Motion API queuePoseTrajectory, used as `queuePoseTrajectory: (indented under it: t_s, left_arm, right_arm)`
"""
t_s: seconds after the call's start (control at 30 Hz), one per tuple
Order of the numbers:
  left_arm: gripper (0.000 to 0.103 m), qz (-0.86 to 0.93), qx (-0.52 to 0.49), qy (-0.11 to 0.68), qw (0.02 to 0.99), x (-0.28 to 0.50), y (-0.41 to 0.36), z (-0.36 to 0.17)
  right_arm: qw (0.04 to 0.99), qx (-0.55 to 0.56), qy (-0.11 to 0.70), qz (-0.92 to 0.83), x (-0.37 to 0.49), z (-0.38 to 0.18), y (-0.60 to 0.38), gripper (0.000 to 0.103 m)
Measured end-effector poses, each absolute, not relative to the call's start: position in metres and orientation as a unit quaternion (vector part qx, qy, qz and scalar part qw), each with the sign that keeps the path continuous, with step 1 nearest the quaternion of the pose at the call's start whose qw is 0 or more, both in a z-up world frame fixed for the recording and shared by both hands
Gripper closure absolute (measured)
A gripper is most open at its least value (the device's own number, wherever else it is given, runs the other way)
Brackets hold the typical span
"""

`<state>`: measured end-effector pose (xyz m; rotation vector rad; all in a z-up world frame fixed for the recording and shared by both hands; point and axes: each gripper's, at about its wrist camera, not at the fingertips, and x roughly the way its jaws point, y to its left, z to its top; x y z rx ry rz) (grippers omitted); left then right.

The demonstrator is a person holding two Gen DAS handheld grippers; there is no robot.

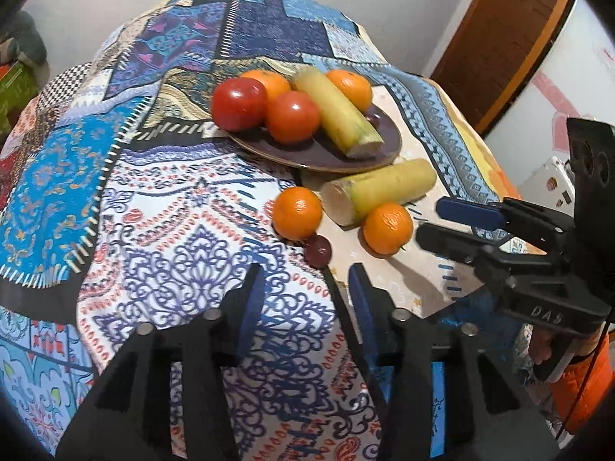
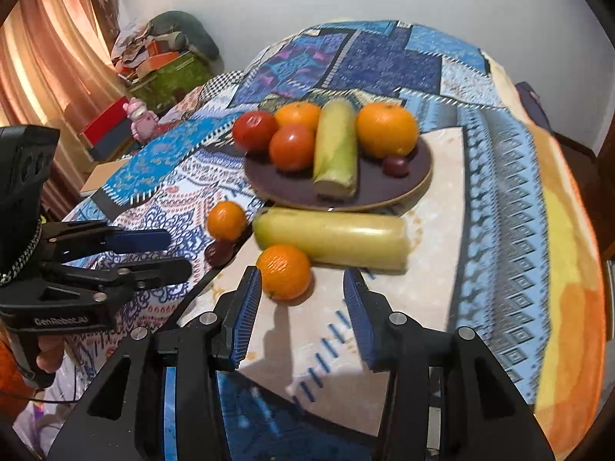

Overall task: Organize fruits
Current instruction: 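Grasp a small tangerine with the right gripper while the left gripper grasps another plum, then place the tangerine on the plate with the right gripper while the left gripper places the plum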

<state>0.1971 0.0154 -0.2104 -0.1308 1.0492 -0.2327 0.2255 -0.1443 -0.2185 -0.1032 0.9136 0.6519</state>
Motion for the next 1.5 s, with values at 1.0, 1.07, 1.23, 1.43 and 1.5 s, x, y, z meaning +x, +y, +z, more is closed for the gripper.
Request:
queuePoseTrajectory:
  t_s: [1.0, 1.07, 1.23, 1.43, 1.5]
  left_arm:
    - [0.091, -0.113, -0.051, 0.505, 0.854, 0.209, 0.005, -0.220]
    - [0.091, -0.112, -0.051, 0.500, 0.857, 0.206, 0.006, -0.215]
    - [0.091, -0.111, -0.053, 0.484, 0.867, 0.201, 0.010, -0.197]
    - [0.091, -0.110, -0.048, 0.457, 0.881, 0.209, 0.011, -0.174]
    - [0.091, -0.109, -0.047, 0.448, 0.886, 0.214, 0.011, -0.168]
  right_arm:
    - [0.826, -0.048, 0.453, 0.333, 0.232, -0.241, -0.127, 0.068]
    - [0.828, -0.047, 0.448, 0.333, 0.231, -0.238, -0.129, 0.068]
    - [0.836, -0.038, 0.437, 0.331, 0.228, -0.226, -0.139, 0.068]
    - [0.853, -0.028, 0.414, 0.317, 0.232, -0.208, -0.152, 0.068]
    - [0.858, -0.026, 0.408, 0.311, 0.235, -0.204, -0.156, 0.068]
